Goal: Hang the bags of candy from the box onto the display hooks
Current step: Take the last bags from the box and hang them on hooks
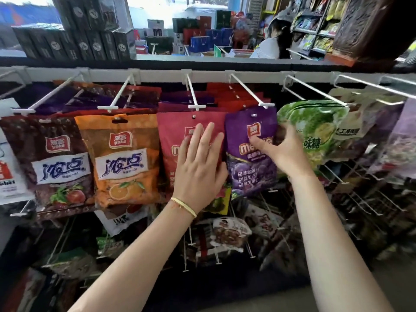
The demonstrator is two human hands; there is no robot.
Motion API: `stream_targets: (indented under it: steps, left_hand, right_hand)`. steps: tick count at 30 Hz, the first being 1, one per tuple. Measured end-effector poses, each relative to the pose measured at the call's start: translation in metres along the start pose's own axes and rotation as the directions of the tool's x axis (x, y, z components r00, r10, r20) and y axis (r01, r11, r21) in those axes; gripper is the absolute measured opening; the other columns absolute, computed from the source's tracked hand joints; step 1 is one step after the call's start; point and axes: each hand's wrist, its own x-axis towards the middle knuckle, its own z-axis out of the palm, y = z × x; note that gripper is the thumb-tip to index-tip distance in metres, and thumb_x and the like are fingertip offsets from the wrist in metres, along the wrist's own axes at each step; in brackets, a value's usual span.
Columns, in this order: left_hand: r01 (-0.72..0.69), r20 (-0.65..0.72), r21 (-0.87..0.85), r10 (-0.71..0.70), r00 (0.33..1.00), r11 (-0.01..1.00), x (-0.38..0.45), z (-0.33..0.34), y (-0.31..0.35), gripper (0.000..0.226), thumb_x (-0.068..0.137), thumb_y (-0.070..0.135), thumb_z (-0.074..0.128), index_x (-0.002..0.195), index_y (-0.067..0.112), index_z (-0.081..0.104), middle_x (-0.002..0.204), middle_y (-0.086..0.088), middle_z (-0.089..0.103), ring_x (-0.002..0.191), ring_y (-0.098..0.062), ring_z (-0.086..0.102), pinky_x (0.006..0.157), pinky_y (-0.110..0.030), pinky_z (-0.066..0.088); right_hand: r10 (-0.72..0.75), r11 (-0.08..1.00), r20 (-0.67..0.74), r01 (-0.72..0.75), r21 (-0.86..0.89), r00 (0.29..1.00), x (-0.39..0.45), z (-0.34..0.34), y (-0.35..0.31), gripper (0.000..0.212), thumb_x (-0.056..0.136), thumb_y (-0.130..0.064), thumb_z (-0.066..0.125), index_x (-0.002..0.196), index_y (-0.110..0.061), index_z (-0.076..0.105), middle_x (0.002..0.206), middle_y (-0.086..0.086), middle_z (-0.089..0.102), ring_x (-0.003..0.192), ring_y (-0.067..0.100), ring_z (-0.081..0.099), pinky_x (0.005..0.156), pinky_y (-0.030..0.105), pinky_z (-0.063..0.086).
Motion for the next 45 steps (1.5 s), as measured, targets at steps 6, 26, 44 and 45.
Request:
stream_targets:
  steps: [6, 26, 44, 45]
  left_hand:
    - [0.219, -0.036, 0.011, -0.219, 0.975, 0.976, 0.015, 0.018, 0.029, 0.055, 0.100, 0.038, 0.045, 0.143, 0.004, 0.049, 0.154, -0.011, 0.044, 0.145, -0.030, 0.035, 0.118, -0.051, 0.029]
    - [0.700, 0.212, -0.456, -0.697, 0.685, 0.550, 0.042, 0.006, 0.087, 0.047, 0.094, 0.023, 0.068, 0.138, 0.011, 0.057, 0.112, 0.005, 0.067, 0.099, -0.010, 0.064, 0.093, -0.035, 0.055]
    - [0.666, 0.323, -0.583, -0.620, 0.715, 0.465, 0.052, 0.012, 0.067, 0.018, 0.095, 0.023, 0.068, 0.105, 0.009, 0.070, 0.093, -0.003, 0.073, 0.086, -0.018, 0.070, 0.076, -0.040, 0.061]
    - [0.656, 0.300, -0.588, -0.625, 0.720, 0.473, 0.050, 0.012, 0.066, 0.015, 0.095, 0.022, 0.069, 0.100, 0.008, 0.069, 0.089, -0.004, 0.073, 0.083, -0.019, 0.070, 0.073, -0.040, 0.060]
  right_hand:
    - [-0.044, 0.978, 0.139, 0.015, 0.206, 0.989, 0.019, -0.011, 0.017, 0.052, 0.075, -0.040, 0.086, 0.116, -0.018, 0.061, 0.103, -0.011, 0.071, 0.088, -0.001, 0.068, 0.067, 0.013, 0.050]
    - [-0.267, 0.858, 0.288, 0.091, 0.506, 0.920, 0.019, -0.041, 0.023, 0.006, 0.094, -0.021, 0.070, 0.096, -0.026, 0.069, 0.090, -0.003, 0.077, 0.083, 0.012, 0.074, 0.069, 0.024, 0.059]
    - [-0.255, 0.912, -0.026, 0.250, 0.325, 0.966, 0.022, -0.030, 0.021, 0.013, 0.096, -0.021, 0.067, 0.103, -0.013, 0.074, 0.088, -0.004, 0.075, 0.079, 0.011, 0.073, 0.067, 0.026, 0.057]
    - [-0.238, 0.909, -0.013, 0.228, 0.348, 0.971, 0.023, -0.030, 0.020, 0.013, 0.095, -0.022, 0.069, 0.103, -0.014, 0.074, 0.088, -0.004, 0.076, 0.079, 0.012, 0.073, 0.068, 0.028, 0.058]
